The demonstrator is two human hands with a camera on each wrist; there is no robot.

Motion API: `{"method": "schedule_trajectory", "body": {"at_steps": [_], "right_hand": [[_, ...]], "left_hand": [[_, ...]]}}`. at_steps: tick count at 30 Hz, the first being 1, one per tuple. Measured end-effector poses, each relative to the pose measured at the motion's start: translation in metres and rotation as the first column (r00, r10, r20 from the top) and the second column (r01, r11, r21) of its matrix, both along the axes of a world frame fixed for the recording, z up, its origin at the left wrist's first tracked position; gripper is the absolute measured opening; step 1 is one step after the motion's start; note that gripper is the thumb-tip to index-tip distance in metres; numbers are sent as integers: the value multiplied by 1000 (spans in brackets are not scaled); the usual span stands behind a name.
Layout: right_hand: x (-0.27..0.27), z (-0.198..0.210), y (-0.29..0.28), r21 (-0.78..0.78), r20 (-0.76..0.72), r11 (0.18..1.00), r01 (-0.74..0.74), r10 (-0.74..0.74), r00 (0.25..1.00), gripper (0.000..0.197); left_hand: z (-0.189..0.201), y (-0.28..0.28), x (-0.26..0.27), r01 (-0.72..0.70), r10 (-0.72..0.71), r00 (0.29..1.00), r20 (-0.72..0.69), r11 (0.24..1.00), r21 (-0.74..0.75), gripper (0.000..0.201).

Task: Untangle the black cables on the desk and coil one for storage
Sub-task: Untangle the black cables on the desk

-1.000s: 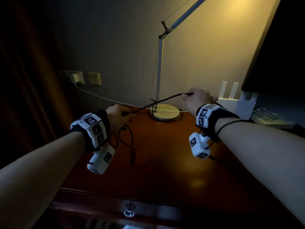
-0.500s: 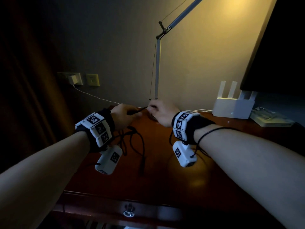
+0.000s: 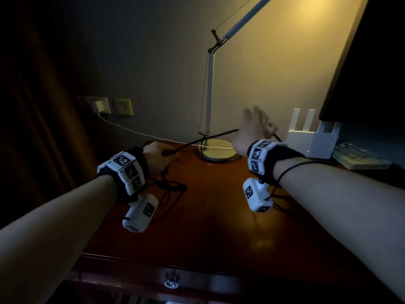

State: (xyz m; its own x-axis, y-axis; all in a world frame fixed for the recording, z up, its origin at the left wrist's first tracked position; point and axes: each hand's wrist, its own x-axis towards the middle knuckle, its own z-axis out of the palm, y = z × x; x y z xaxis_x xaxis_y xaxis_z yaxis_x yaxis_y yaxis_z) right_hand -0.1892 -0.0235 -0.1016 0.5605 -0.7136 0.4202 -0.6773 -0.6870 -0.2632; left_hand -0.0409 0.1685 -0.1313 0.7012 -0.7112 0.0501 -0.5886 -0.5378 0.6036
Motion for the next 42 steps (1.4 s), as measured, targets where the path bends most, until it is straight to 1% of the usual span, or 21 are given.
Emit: {"method": "schedule_trajectory", "body": {"at_steps": [2,4,5,7,10,12,14,17,18,20,22,24,26,27,29,30,31,33,36,39,42], "right_hand": [[9,0,24,-101,-177,974,-204,184,967,79],[21,-1,46,-79,-329,909,-410,364,871,63],[25,-3,54,-25,-330,880,-474,440,835,50],[29,-9,61,40,-226,835,-548,542,809,29],[23,-10,56,92,-26,813,-575,579,815,20],[15,-6,45,96,39,846,-524,523,851,23],[6,-3,26,105,110,907,-409,398,911,27],[-8,2,-9,152,264,984,-89,47,963,26],[-12,3,-18,186,259,982,19,-67,964,26],[-16,4,-27,188,127,961,202,-228,965,26],[-16,2,-20,113,-25,957,267,-266,964,28],[-12,0,-1,37,-69,996,84,-82,994,52],[0,0,22,9,-166,981,-195,194,967,66],[6,1,35,36,-257,946,-322,320,912,59],[16,0,56,101,-333,875,-474,479,812,25],[18,0,59,136,-292,855,-501,518,804,18],[16,1,59,169,-218,841,-514,541,812,22],[11,3,45,176,-132,878,-446,470,873,26],[2,3,7,11,-174,996,-84,84,981,23],[0,1,-21,64,-179,974,216,-202,963,17],[-11,3,-41,217,-30,945,243,-242,970,27]], "left_hand": [[4,-8,-6,20,-20,1000,1,1000,-9,10],[8,-14,-11,29,-31,999,-28,997,-69,12],[8,-16,-13,36,-40,998,-42,993,-111,16],[8,-16,-14,41,-53,997,-63,983,-178,19],[9,-11,-14,51,-62,997,-48,978,-202,21],[9,-6,-11,68,-97,985,-144,979,-191,21],[8,1,-8,104,-139,964,-228,982,-157,16],[2,12,-1,96,-112,973,-202,991,-90,14],[0,15,1,78,-94,977,-193,993,-93,16],[-2,15,3,64,-83,979,-187,992,-106,20],[-1,9,-1,67,-89,982,-169,989,-131,19],[4,0,-9,62,-96,977,-190,983,-175,16],[8,-10,-17,55,-99,973,-209,976,-208,14],[9,-13,-20,49,-95,975,-203,974,-222,14],[10,-16,-23,40,-84,982,-170,969,-246,18],[10,-15,-23,39,-77,985,-156,971,-237,21],[11,-12,-21,37,-70,986,-152,977,-211,23],[11,-1,-15,23,-46,985,-164,990,-139,23],[10,15,-6,12,-17,994,-107,999,-42,15],[9,18,-7,35,-39,998,42,997,71,15],[5,19,-5,22,-27,999,43,993,116,20]]}}
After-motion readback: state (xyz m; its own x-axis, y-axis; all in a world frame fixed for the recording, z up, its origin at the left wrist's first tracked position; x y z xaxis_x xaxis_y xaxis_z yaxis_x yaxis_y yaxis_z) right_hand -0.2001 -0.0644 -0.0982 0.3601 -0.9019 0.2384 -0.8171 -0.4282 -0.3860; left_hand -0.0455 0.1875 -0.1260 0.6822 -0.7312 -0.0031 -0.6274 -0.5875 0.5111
